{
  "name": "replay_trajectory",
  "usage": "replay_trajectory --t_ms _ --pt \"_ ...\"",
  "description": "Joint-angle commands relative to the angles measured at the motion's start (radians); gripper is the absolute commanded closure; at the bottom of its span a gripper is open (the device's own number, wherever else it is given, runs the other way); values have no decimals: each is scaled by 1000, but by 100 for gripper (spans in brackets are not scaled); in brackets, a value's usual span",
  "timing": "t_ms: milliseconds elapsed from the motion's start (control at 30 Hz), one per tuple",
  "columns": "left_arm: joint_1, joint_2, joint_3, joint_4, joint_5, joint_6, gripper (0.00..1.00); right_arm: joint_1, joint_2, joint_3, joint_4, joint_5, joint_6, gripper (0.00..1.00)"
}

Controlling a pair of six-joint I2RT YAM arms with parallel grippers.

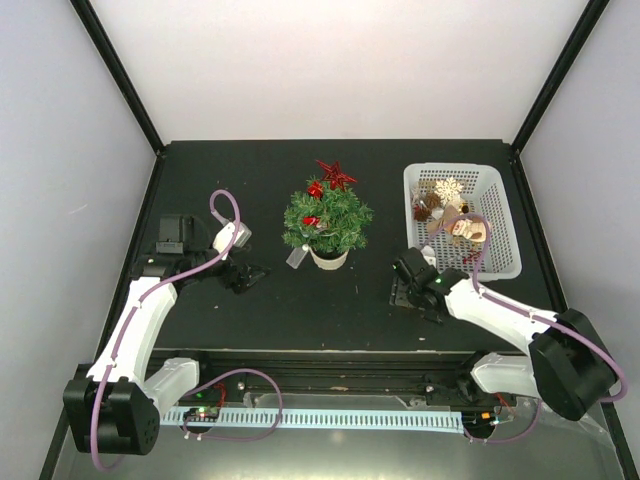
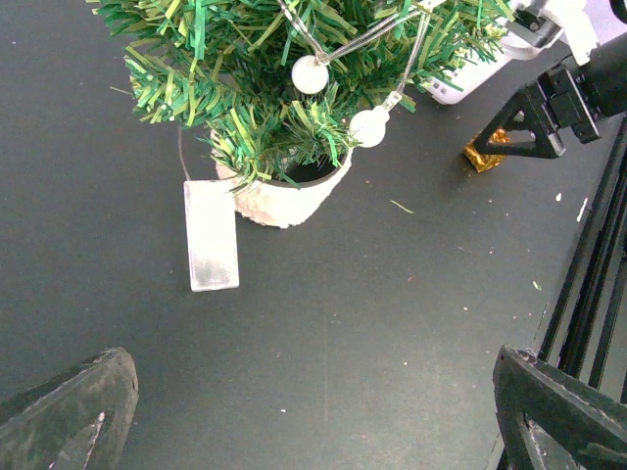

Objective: Decorate the small christmas tree

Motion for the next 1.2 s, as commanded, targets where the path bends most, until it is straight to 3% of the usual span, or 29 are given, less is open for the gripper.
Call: replay_trajectory --t_ms 0,367,667,933,1067,1167 --pt "7 -13 5 5 15 9 1 -3 -12 -35 22 7 22 27" --pt "6 -16 5 5 17 10 1 -3 -35 -38 30 -13 17 51" --pt "6 -20 5 4 17 10 1 -3 -85 -57 31 -32 -3 57" --pt "7 -32 7 2 17 7 1 -3 -22 -62 43 -50 -18 50" --pt "6 -31 6 1 17 7 1 -4 -26 -63 54 -52 -20 56" --pt "6 -30 7 2 18 9 1 -4 -56 -58 50 -45 -20 65"
